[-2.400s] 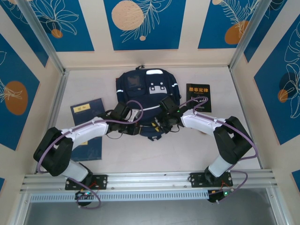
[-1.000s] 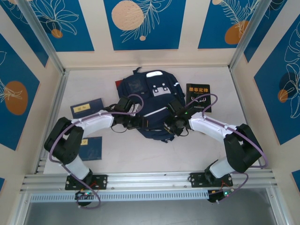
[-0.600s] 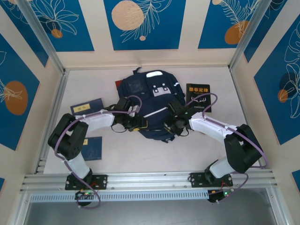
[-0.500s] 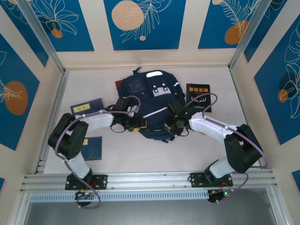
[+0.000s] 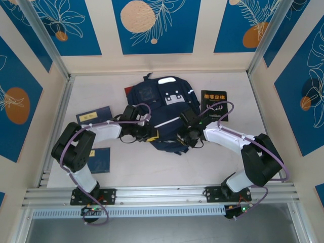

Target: Pack books, pencil case, and school supplies into a backpack

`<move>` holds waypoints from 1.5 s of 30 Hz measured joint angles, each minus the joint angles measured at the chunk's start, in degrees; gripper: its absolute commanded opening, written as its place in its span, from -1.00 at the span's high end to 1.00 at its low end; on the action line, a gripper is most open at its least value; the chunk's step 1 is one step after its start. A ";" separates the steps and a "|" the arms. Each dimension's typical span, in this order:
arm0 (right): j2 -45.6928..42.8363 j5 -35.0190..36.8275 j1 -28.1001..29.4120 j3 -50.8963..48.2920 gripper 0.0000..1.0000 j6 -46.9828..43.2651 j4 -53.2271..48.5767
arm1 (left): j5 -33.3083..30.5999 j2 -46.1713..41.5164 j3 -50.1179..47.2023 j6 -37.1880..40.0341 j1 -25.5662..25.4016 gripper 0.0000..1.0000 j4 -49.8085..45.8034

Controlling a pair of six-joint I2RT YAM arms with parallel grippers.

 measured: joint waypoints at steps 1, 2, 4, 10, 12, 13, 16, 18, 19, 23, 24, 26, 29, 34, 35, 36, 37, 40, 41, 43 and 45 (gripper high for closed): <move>0.00 -0.02 0.07 0.00 0.72 0.02 0.00 | 0.46 -0.02 -0.11 -0.31 0.00 0.49 0.66; 0.00 -0.02 0.09 0.00 0.72 0.02 0.00 | 0.68 -0.07 -0.22 -0.46 0.00 0.43 1.07; 0.00 -0.02 0.13 0.00 0.72 0.02 0.00 | 0.39 -0.31 -0.26 -0.24 0.00 0.30 0.87; 0.00 0.46 0.44 0.13 0.65 -0.24 -0.57 | -6.60 -3.98 -0.26 2.32 0.00 0.11 -5.84; 0.00 1.68 1.05 0.90 0.43 -0.81 -2.05 | -7.30 -4.63 -0.26 2.71 0.02 0.12 -6.62; -0.11 2.36 1.51 1.66 0.33 -1.46 -3.26 | -7.30 -4.61 -0.26 2.69 0.02 0.12 -6.60; -1.31 3.13 2.84 4.22 0.13 -4.20 -6.10 | -6.91 -4.07 -0.42 2.32 0.02 0.13 -6.21; -2.78 3.28 3.98 6.49 0.10 -5.92 -7.87 | -6.82 -3.45 -0.42 1.90 0.02 0.16 -5.97; -3.21 3.26 4.46 7.32 0.11 -6.49 -8.31 | -6.82 -3.30 -0.42 1.73 0.02 0.18 -5.95; -3.54 0.55 6.38 9.22 0.32 -8.28 -7.69 | -6.64 -2.99 -0.42 1.36 0.02 0.26 -5.86; -2.86 -0.42 6.75 9.55 0.35 -8.63 -7.50 | -6.60 -2.95 -0.42 1.33 0.02 0.27 -5.88; -0.26 -2.19 7.41 10.86 0.39 -9.18 -6.84 | -6.60 -2.73 -0.42 1.27 0.02 0.30 -5.88; 4.74 -4.52 7.89 13.05 0.44 -10.12 -4.74 | -6.60 -2.32 -0.44 1.11 0.02 0.31 -5.84; 10.91 -6.58 8.02 14.36 0.56 -10.45 -2.54 | -6.60 -2.05 -0.68 1.11 0.02 0.31 -5.79; 11.63 -6.91 8.02 14.27 0.59 -10.43 -2.47 | -6.60 -1.99 -0.76 1.11 0.02 0.31 -5.77; 12.00 -7.30 8.02 13.86 0.62 -10.38 -1.77 | -6.56 -1.92 -0.85 1.09 0.02 0.31 -5.70; 12.07 -7.74 8.02 13.14 0.64 -10.14 -0.81 | -6.45 -1.88 -0.98 1.07 0.02 0.31 -5.53; 12.35 -8.96 7.98 10.75 0.67 -9.40 1.77 | -5.92 -1.49 -1.66 0.61 0.02 0.31 -4.74; 12.76 -9.31 7.96 10.29 0.68 -9.07 2.40 | -5.77 -1.25 -1.86 0.46 0.02 0.30 -4.42; 13.64 -9.73 7.96 9.73 0.69 -8.63 3.61 | -5.51 -1.01 -2.23 0.13 0.02 0.30 -3.98; 14.34 -10.05 7.96 9.44 0.70 -8.44 4.37 | -5.09 -0.79 -2.43 -0.02 0.02 0.31 -3.41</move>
